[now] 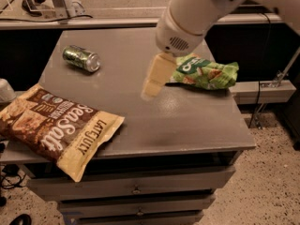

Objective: Pick green can

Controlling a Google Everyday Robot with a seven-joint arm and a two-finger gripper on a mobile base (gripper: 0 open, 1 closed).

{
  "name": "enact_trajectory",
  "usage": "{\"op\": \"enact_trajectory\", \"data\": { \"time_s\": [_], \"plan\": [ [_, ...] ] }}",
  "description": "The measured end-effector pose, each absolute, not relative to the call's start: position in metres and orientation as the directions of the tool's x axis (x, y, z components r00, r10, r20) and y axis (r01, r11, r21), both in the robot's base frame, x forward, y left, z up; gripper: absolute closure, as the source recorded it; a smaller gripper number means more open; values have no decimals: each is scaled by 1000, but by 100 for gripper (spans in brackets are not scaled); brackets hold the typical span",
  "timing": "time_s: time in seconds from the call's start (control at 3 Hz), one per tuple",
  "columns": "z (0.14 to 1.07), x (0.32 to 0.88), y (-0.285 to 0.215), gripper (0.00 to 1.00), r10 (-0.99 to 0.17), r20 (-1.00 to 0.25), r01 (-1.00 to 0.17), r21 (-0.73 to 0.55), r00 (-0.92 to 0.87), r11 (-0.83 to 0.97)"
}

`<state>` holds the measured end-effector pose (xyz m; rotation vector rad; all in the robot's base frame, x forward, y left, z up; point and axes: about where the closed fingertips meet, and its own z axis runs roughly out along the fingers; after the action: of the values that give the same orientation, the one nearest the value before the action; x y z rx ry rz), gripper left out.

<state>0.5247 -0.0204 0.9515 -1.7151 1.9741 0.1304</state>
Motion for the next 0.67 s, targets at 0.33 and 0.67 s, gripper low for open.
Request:
{"op": "enact_trajectory", "data": {
  "time_s": [0.33, 0.67],
  "plan": [
    [945, 552, 33, 0, -878, -477, -950, -256, -35, 177],
    [943, 580, 79, 0, -854, -521, -951, -253, -22, 179]
  ]
}}
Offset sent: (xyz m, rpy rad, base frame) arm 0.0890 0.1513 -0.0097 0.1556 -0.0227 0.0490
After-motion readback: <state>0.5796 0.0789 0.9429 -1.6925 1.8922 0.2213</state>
